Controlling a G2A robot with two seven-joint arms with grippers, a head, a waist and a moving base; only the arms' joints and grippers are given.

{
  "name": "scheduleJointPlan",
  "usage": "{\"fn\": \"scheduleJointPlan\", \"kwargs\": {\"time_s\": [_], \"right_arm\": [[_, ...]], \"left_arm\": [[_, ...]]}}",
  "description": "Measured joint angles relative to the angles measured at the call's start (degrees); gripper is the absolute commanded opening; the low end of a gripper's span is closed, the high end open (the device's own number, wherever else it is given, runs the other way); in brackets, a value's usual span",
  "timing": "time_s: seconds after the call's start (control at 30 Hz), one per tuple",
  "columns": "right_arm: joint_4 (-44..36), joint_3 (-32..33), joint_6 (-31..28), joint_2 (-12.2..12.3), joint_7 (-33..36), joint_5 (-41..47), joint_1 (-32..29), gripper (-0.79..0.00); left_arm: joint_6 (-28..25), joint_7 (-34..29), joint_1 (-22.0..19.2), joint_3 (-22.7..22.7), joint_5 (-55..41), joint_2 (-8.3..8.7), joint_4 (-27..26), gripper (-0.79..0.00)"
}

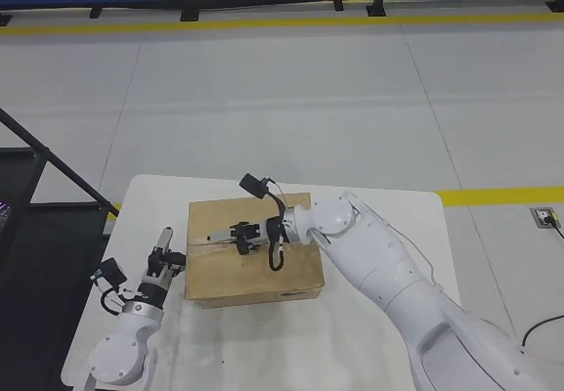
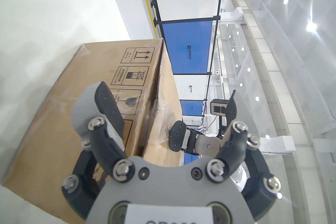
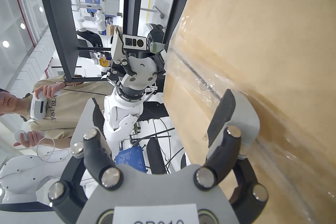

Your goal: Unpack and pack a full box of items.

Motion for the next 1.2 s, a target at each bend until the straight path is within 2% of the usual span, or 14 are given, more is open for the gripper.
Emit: {"fn": "scheduleJointPlan", "kwargs": {"time_s": [0.23, 0.4, 0.6, 0.83, 1.0, 1.2], "right_arm": [[4.21, 0.23, -2.54, -2.14, -1.21, 1.45, 0.94, 0.000], [6.45, 1.23, -4.43, -2.70, -3.30, 2.11, 1.33, 0.000], [8.30, 2.98, -8.83, -1.92, -2.80, 2.38, 1.27, 0.000], [8.35, 4.96, -10.65, -0.43, 0.33, 2.92, -0.11, 0.000], [7.29, 6.13, -11.01, 0.60, 1.01, 2.52, -1.12, 0.000], [5.83, 7.52, -10.50, 2.04, 0.82, 1.33, -2.09, 0.000]], "left_arm": [[-0.87, 0.70, 0.32, -0.43, -0.80, -0.03, -0.22, 0.000], [-1.68, 3.22, 0.45, -2.40, -7.65, -0.34, -1.98, 0.000], [0.93, -1.49, 1.53, -4.03, -13.45, -0.15, -6.78, 0.000], [2.87, -3.57, 0.59, 0.62, -11.15, -0.31, -7.89, 0.000], [2.65, -2.62, -1.68, 4.63, -9.76, -0.71, -5.17, 0.000], [2.76, -0.88, -4.23, 6.60, -9.03, -1.03, -1.35, 0.000]]}}
